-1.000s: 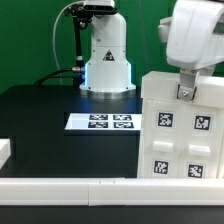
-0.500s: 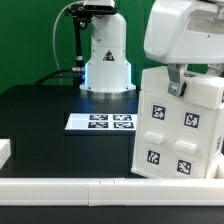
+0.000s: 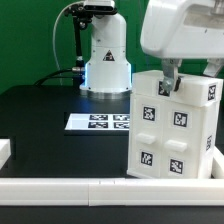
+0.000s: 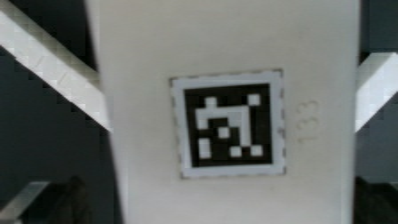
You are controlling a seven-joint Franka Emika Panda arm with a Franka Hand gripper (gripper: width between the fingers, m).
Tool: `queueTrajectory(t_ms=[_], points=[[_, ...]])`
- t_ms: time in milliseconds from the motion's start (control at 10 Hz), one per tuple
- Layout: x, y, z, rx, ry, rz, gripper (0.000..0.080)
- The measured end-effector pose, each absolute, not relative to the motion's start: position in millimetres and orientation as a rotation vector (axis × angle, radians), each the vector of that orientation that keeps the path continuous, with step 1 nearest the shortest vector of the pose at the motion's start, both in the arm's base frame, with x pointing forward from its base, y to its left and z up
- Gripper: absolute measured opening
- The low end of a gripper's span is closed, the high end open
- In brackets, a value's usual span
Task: Assemble cabinet
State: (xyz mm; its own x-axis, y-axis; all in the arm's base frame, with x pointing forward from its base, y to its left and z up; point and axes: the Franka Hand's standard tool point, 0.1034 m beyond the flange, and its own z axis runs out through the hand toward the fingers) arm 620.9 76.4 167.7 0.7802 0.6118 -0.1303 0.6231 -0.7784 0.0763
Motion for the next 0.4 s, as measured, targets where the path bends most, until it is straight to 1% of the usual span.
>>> queueTrajectory(t_ms=[100, 200, 300, 400], points=[[621, 75, 176.9, 2.860, 0.990, -0.146, 0.0766], [621, 73, 185.7, 2.864, 0.983, -0.138, 0.0793], [621, 72, 187.5, 2.866, 0.978, -0.135, 0.0798], [621, 72, 185.6, 2.866, 0.977, -0.139, 0.0798]])
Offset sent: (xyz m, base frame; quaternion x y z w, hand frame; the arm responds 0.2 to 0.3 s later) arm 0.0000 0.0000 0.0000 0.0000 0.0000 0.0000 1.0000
